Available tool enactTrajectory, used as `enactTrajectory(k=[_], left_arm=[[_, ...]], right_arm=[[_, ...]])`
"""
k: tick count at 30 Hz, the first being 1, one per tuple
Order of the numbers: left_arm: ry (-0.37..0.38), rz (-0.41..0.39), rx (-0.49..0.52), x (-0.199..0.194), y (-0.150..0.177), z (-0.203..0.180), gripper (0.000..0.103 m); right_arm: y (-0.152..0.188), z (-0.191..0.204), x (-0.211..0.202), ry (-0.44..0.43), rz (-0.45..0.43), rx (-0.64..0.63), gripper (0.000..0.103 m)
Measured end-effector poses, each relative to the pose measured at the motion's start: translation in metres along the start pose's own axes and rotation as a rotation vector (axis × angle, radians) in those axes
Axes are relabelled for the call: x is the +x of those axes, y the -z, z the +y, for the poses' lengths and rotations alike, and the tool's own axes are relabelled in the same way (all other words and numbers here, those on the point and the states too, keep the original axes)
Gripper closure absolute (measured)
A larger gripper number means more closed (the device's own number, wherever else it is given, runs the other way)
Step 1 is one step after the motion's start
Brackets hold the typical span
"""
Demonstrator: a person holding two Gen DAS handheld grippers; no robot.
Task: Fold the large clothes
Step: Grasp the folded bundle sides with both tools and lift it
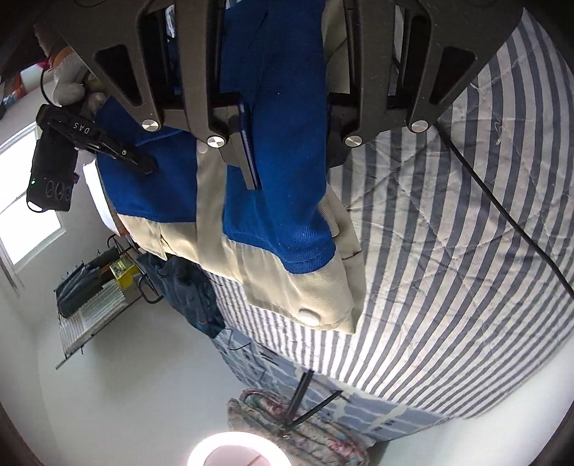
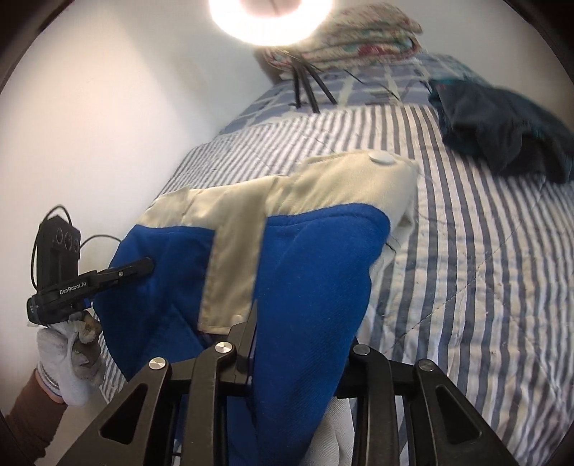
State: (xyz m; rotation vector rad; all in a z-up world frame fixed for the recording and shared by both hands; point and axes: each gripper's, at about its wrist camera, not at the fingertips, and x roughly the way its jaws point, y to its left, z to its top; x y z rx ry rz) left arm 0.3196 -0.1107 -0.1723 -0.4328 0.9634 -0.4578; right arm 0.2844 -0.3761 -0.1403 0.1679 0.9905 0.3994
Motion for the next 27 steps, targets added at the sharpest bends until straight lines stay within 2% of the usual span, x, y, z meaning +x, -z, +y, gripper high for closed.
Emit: enactTrajectory(k=[5, 15, 27], left_arm=[[-0.002, -0.022, 0.083, -0.021, 0.008, -0.030, 0.077], [0.014, -0.069, 0.153, -0.064, 0.020, -0.073, 0.077], [0.051, -0.116, 0.294, -0.098, 0.013, -0.145, 0.077]], right_arm=[[0.007, 0.033, -0.024, 0.052, -0.029, -0.089, 0.076], [0.015, 0.062, -0.074, 0.114, -0.083, -0.138, 0.077], [0.004, 0.070, -0.131, 0.178, -0.164, -0.184, 0.077]])
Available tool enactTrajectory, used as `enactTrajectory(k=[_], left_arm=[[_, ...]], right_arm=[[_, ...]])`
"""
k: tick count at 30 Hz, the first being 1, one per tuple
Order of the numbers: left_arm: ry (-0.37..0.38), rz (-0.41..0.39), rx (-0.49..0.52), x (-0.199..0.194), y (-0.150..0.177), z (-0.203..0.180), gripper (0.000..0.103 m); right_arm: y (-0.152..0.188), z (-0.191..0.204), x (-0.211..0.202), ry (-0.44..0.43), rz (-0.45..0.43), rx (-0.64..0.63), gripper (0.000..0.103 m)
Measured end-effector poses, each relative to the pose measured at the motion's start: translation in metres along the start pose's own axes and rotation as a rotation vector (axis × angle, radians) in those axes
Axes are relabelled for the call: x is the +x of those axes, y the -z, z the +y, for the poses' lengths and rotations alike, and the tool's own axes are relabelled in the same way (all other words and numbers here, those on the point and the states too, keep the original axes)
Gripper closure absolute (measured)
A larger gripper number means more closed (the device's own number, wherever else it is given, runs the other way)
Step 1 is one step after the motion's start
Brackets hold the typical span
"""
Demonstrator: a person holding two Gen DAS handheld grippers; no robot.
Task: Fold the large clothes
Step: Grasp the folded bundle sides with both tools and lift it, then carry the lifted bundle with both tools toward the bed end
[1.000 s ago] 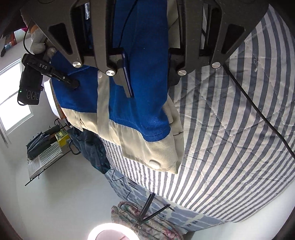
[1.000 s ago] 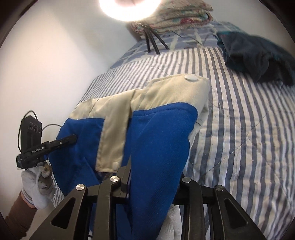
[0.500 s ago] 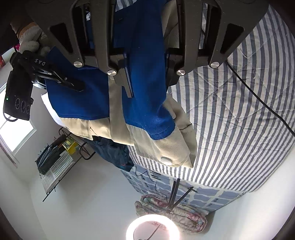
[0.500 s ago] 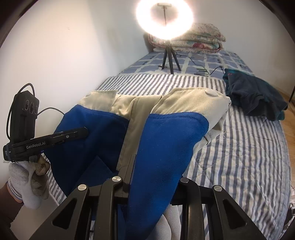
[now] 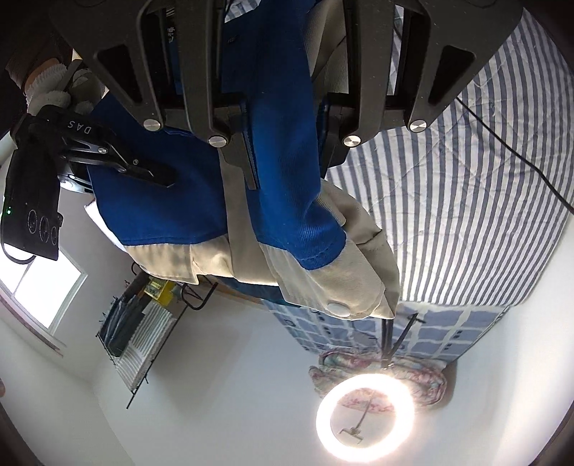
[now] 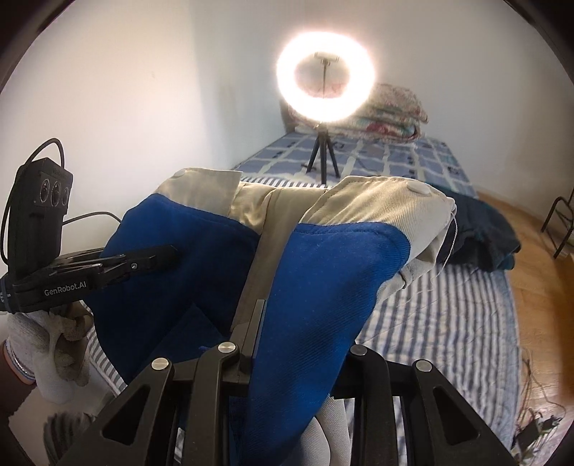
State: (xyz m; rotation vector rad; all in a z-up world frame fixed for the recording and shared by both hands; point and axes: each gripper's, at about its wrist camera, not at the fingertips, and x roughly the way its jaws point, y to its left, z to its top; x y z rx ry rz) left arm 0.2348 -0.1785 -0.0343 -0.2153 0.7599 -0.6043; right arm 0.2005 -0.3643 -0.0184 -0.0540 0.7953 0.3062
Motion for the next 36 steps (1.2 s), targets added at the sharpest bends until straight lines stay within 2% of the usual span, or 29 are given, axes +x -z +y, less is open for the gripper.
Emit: enactTrajectory(k=[8, 18, 28, 36], left_arm=[[0.031, 0.009, 0.056, 0.020, -0.043, -0.043, 0.077], [0.085, -0.011, 0.110, 0.083, -0.104, -0.093, 0.077], [0.150, -0.023, 0.115, 0.185, -0.167, -0.122, 0.077], [0.178, -0.044, 0.108, 0.272, -0.221, -0.118, 0.077]], right_arm=[[-0.020, -0.033, -0.022, 0.060, -0.038, 0.014, 0.077], [-0.058, -0.095, -0.031, 0.161, -0.074, 0.034, 0.077], [-0.106, -0.178, -0.006, 0.241, -0.094, 0.062, 0.077], [-0.155, -0.251, 0.048, 0.272, -0.130, 0.070, 0.078]])
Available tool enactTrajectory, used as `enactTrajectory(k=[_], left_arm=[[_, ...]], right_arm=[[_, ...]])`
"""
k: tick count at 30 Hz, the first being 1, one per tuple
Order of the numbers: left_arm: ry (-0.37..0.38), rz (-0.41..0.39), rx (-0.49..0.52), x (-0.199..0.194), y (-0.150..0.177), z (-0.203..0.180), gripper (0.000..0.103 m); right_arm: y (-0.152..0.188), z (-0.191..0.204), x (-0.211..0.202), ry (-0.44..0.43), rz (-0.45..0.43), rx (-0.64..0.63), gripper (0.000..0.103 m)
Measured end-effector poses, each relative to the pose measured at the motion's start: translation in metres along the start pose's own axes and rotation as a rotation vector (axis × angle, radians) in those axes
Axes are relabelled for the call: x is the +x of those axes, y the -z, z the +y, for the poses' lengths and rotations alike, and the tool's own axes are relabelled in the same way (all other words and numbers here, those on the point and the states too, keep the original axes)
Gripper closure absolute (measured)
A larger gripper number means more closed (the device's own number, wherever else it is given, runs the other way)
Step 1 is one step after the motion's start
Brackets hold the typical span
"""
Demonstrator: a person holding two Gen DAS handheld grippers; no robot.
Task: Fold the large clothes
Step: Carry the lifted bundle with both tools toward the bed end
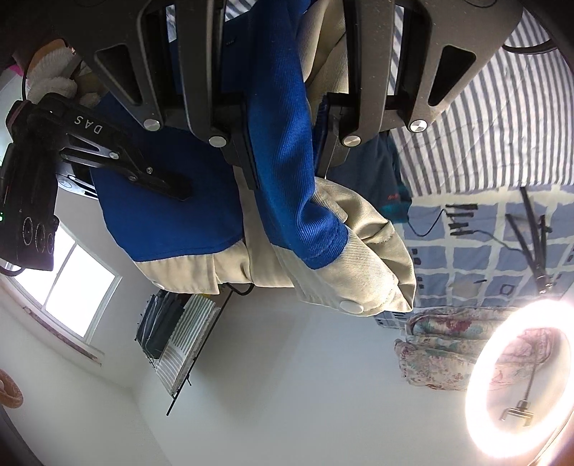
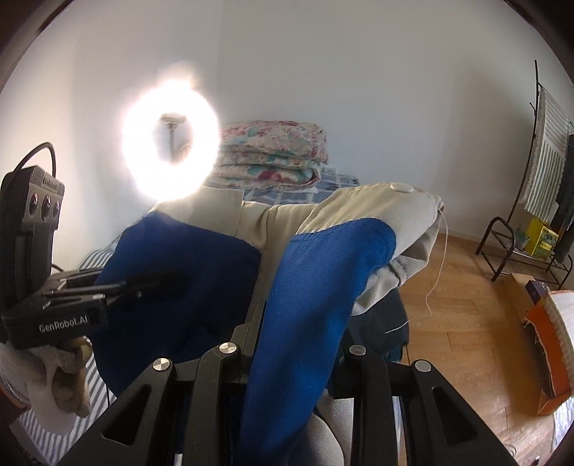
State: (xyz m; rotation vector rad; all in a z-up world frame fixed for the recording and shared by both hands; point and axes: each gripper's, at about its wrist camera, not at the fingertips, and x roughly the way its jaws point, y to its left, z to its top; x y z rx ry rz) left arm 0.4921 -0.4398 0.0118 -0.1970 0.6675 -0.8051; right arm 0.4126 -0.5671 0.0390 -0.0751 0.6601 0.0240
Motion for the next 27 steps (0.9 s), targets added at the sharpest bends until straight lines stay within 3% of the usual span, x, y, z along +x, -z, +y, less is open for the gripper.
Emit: enactTrajectory(k=[13, 19, 27], left_arm=[[-0.009, -0.005, -0.029, 0.115, -0.061, 0.032, 0.077], [-0.021, 0.025, -0.041, 0.162, -0.061, 0.049, 0.077], [-0.029, 0.088, -0.106, 0.211, -0.034, 0.085, 0.077]], right_arm=[[-0.051, -0.064, 0.116, -0.010, 0.012, 0.048, 0.078], [-0.052, -0.088, 0.165, -0.028, 0.043, 0.060, 0.078], [-0.030, -0.114, 0.226, -0.037, 0.120, 0.057, 0.079]])
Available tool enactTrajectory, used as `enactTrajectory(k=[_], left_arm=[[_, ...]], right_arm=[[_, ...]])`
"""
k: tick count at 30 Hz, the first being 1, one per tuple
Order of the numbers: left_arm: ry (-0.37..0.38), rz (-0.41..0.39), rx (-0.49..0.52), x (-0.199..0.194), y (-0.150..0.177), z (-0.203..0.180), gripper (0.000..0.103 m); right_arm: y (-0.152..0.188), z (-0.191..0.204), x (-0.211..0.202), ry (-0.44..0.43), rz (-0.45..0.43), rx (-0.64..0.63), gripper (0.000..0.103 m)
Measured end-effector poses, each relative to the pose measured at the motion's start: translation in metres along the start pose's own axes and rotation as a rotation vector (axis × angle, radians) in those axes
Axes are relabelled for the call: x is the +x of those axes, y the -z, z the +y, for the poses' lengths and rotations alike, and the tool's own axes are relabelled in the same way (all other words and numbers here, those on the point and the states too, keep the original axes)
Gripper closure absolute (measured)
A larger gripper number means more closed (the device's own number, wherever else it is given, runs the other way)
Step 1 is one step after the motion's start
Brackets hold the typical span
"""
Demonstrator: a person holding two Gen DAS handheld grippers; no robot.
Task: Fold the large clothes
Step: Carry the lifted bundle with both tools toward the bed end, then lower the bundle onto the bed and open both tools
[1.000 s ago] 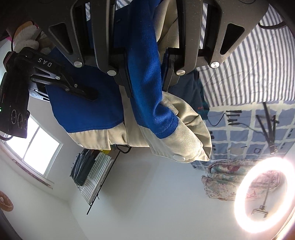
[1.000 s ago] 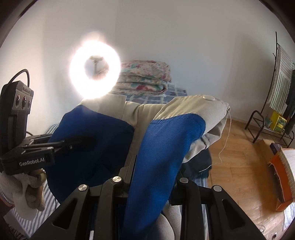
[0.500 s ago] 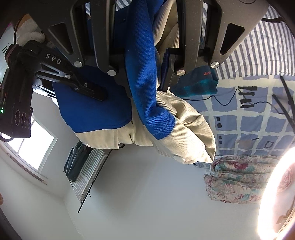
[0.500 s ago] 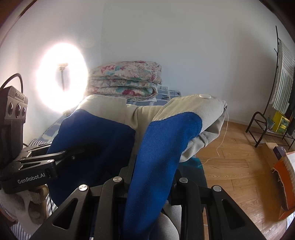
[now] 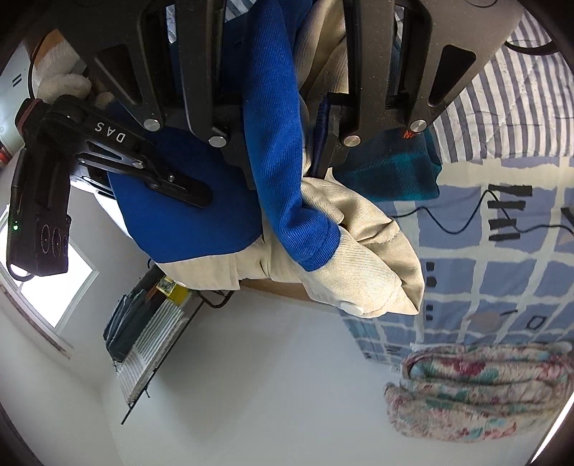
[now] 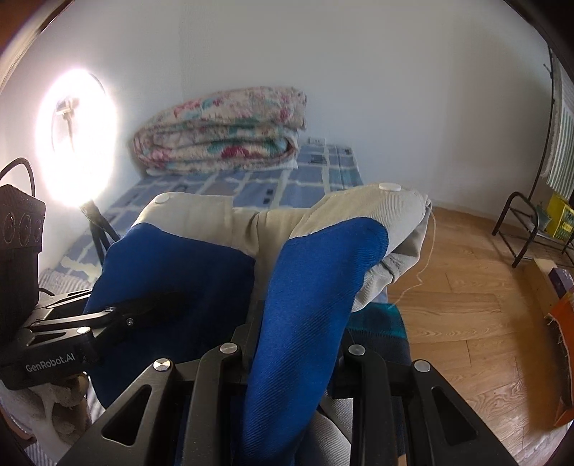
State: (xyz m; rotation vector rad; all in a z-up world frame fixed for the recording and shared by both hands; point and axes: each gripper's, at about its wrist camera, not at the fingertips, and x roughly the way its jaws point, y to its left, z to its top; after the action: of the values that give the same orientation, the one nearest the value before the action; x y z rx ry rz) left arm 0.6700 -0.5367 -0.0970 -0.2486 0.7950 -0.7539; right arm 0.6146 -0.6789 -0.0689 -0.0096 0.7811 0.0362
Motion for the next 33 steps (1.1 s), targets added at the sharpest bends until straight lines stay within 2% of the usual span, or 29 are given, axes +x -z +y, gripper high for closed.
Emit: enactTrajectory(k=[7, 11, 15, 17, 19, 25, 33], left_arm=[[-0.066, 0.003, -0.048, 0.010, 0.005, 0.046, 0.077], [-0.136, 0.037, -0.068, 0.016, 0.010, 0.071, 0.073], [-0.203, 0.044, -0.022, 0.020, 0.018, 0.075, 0.059], [-0.248, 0.045, 0.007, 0.021, 0.021, 0.074, 0.049], [-0.280, 0.045, 0.021, 0.021, 0.024, 0.075, 0.044], [-0.277, 0.031, 0.013, 0.002, 0.023, 0.074, 0.044], [-0.258, -0.035, 0.041, -0.056, 0.026, 0.049, 0.044]], right_arm=[[0.001, -0.036, 0.030, 0.008, 0.027, 0.042, 0.076], [0.004, -0.058, 0.044, 0.062, 0.072, 0.078, 0.066], [0.015, -0.074, 0.059, 0.194, 0.121, 0.096, 0.046], [0.023, -0.082, 0.061, 0.251, 0.147, 0.109, 0.045], [0.029, -0.091, 0.064, 0.252, 0.167, 0.143, 0.045], [0.029, -0.088, 0.036, 0.280, 0.101, 0.157, 0.045], [0.020, -0.059, -0.017, 0.281, 0.015, 0.156, 0.045]])
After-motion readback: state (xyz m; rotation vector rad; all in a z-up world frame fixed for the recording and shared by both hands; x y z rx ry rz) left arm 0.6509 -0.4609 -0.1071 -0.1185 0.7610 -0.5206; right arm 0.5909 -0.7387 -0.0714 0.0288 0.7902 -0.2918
